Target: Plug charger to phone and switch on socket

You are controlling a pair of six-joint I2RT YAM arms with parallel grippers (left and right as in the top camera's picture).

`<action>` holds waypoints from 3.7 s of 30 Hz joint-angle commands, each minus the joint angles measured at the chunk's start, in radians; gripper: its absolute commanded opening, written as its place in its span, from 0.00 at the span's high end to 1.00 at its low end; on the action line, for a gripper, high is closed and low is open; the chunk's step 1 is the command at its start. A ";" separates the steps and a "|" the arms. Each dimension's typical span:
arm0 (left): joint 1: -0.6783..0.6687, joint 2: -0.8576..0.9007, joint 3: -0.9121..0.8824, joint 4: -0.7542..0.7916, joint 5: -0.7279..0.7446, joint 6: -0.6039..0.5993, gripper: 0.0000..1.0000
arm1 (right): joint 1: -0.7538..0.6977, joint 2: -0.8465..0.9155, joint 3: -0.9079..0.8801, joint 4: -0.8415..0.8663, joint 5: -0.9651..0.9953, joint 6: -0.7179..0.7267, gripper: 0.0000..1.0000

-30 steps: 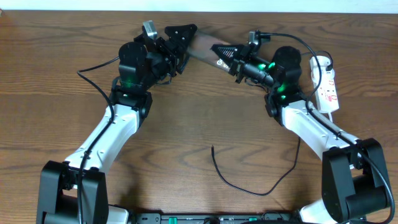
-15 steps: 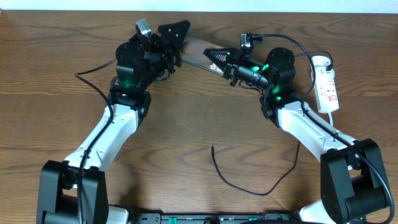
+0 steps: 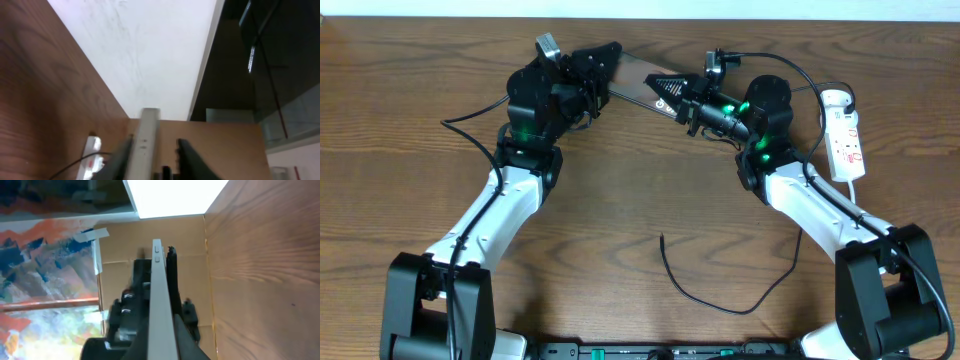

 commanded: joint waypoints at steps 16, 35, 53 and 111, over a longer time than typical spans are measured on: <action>-0.004 -0.017 0.011 0.034 0.017 0.015 0.93 | 0.050 0.003 -0.004 -0.032 -0.024 -0.047 0.84; 0.095 -0.017 0.011 0.030 0.096 0.045 0.93 | 0.024 0.003 -0.003 -0.032 -0.042 -0.059 0.01; 0.558 -0.017 0.012 -0.007 0.973 0.183 0.93 | -0.061 0.003 0.074 -0.481 -0.202 -0.565 0.01; 0.550 -0.017 -0.002 -0.004 1.083 0.444 0.93 | 0.448 0.090 0.058 -1.506 0.605 -0.760 0.27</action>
